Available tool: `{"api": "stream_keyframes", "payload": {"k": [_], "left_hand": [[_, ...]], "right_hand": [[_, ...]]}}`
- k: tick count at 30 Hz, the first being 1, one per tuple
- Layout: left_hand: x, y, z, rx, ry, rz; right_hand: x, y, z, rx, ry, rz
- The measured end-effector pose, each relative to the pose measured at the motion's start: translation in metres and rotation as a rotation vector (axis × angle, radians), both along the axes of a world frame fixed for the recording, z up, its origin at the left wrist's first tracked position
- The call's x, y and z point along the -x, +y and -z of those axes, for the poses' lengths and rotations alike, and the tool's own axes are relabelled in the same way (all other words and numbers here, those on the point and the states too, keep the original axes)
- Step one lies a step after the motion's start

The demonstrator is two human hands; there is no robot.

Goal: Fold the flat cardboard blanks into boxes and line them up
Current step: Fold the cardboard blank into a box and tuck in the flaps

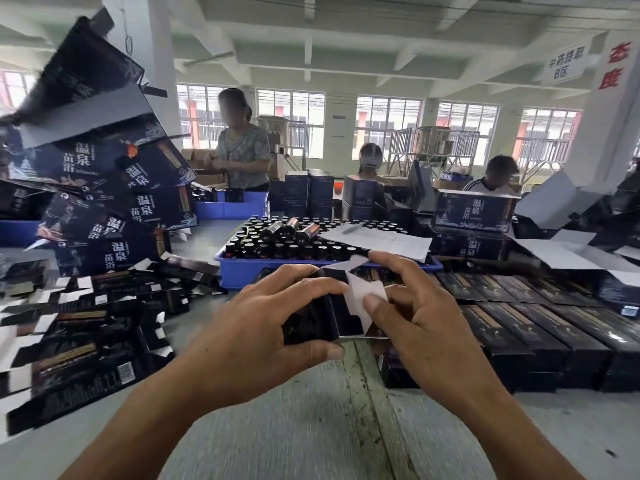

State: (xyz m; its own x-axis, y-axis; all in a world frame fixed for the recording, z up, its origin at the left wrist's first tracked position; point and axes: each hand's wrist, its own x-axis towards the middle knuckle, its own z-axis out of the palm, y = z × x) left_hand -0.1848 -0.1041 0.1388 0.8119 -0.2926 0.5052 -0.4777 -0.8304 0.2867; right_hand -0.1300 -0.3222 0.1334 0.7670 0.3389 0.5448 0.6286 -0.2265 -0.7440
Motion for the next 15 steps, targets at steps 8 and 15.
{"api": "stream_keyframes", "payload": {"k": [8,15], "left_hand": [[-0.0016,0.0023,-0.0001,-0.007,-0.016,0.012],[-0.0014,-0.0006,0.0007,-0.004,-0.076,0.017]], "right_hand": [[0.0061,0.0,-0.0005,0.061,-0.061,0.026],[0.01,0.0001,-0.0025,0.078,-0.049,0.0]]}}
